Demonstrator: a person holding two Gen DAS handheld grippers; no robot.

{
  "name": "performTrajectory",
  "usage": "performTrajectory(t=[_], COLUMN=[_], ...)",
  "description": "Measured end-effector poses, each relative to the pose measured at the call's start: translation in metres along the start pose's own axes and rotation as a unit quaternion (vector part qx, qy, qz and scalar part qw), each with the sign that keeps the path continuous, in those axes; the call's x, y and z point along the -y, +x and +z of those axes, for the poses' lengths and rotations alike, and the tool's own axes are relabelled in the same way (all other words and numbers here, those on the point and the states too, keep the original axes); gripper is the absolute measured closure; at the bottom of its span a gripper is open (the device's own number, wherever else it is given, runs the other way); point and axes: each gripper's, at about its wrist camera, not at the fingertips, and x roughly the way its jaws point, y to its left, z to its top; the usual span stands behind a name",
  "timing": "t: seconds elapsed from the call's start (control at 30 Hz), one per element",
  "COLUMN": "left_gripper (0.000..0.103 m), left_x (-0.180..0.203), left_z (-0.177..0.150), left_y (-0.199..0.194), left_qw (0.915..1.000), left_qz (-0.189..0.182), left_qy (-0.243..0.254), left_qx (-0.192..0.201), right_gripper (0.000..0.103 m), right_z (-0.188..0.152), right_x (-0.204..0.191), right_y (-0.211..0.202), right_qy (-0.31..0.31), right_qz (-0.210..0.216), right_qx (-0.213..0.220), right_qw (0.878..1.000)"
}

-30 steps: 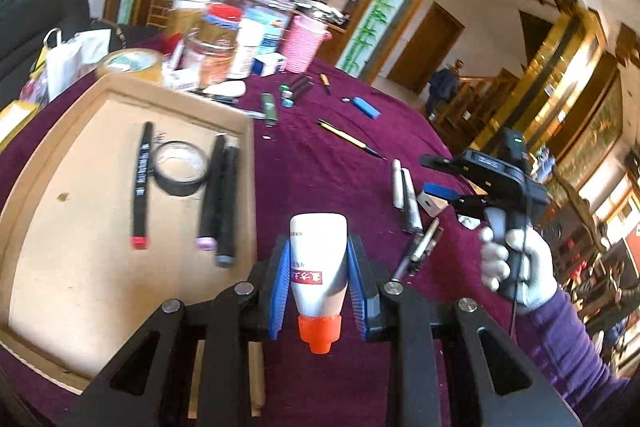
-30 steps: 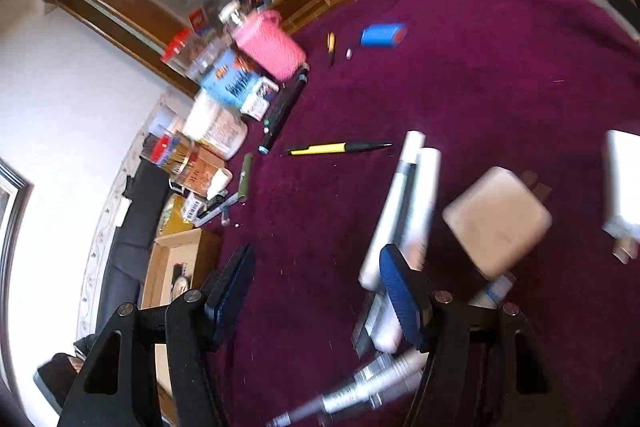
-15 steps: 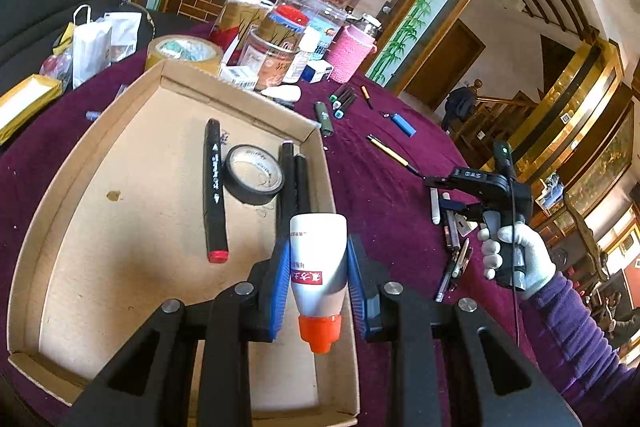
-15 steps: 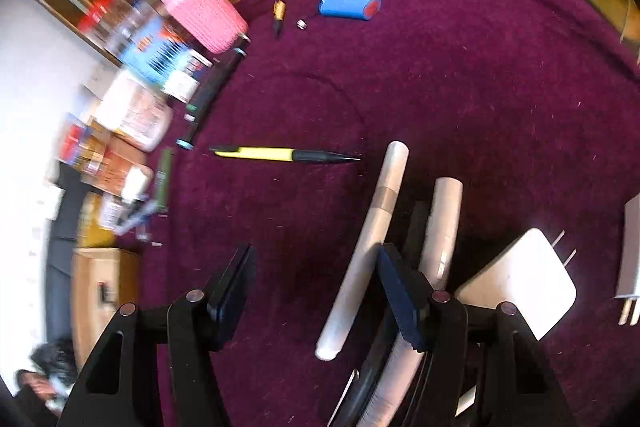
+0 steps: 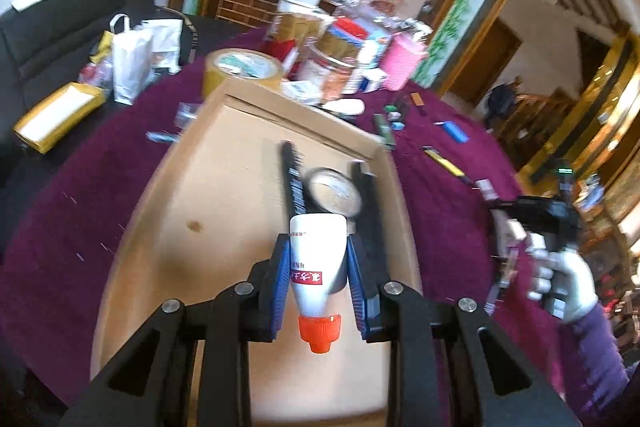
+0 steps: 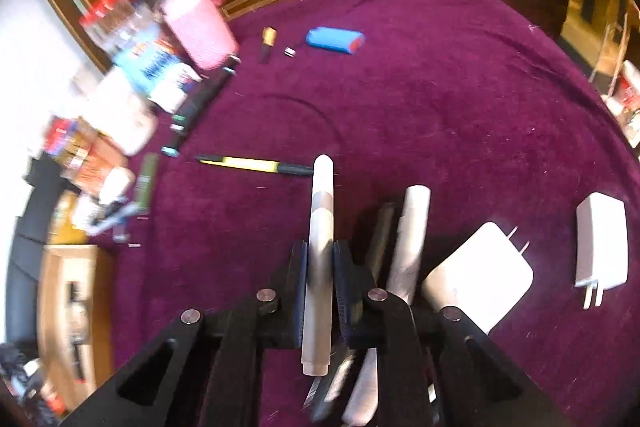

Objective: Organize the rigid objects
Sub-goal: 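Carry the glue bottle to the tray with left tool while right tool grasps a white marker, then set the glue bottle and white marker in the tray and open both tools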

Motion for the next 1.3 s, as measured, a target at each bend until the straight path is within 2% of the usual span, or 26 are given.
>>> performTrajectory(t=[0.27,0.4,0.47,0.6,0.7,0.83,0.9,1.0,1.13,1.3], left_gripper=[0.077,0.077,0.076,0.061,0.057,0.05,0.042,0.039,0.038,0.038], left_x=[-0.011,-0.007,-0.005,-0.008,-0.013,-0.023,-0.029,-0.045,-0.067,-0.09], left_z=[0.046,0.055,0.06,0.069,0.069,0.055,0.047,0.031,0.016,0.002], left_y=[0.06,0.092,0.098,0.101,0.079,0.018,-0.009,-0.049,-0.073,-0.084], left_qw=[0.9949,0.9908,0.9911,0.9931,0.9967,0.9995,0.999,0.9959,0.9934,0.9923], left_qz=[0.078,0.096,0.099,0.091,0.059,0.028,0.02,0.024,0.028,0.031], left_qy=[0.021,0.032,0.037,0.018,-0.002,-0.012,-0.015,-0.023,-0.043,-0.064], left_qx=[-0.06,-0.089,-0.081,-0.072,-0.055,0.008,0.037,0.084,0.103,0.101], right_gripper=[0.089,0.089,0.089,0.089,0.088,0.088,0.088,0.088,0.088,0.087], right_z=[-0.028,-0.046,-0.053,-0.061,-0.069,-0.082,-0.087,-0.095,-0.106,-0.114], right_x=[-0.044,-0.073,-0.086,-0.109,-0.13,-0.173,-0.199,-0.243,-0.296,-0.326], right_y=[-0.033,-0.039,-0.039,-0.031,-0.021,-0.008,-0.001,0.011,0.034,0.063], right_qy=[-0.027,-0.048,-0.059,-0.071,-0.076,-0.093,-0.102,-0.123,-0.149,-0.166], right_qz=[0.114,0.156,0.168,0.183,0.203,0.238,0.257,0.275,0.272,0.243], right_qx=[-0.006,-0.021,-0.028,-0.045,-0.067,-0.106,-0.124,-0.148,-0.169,-0.176], right_qw=[0.993,0.986,0.984,0.98,0.974,0.961,0.953,0.942,0.935,0.939])
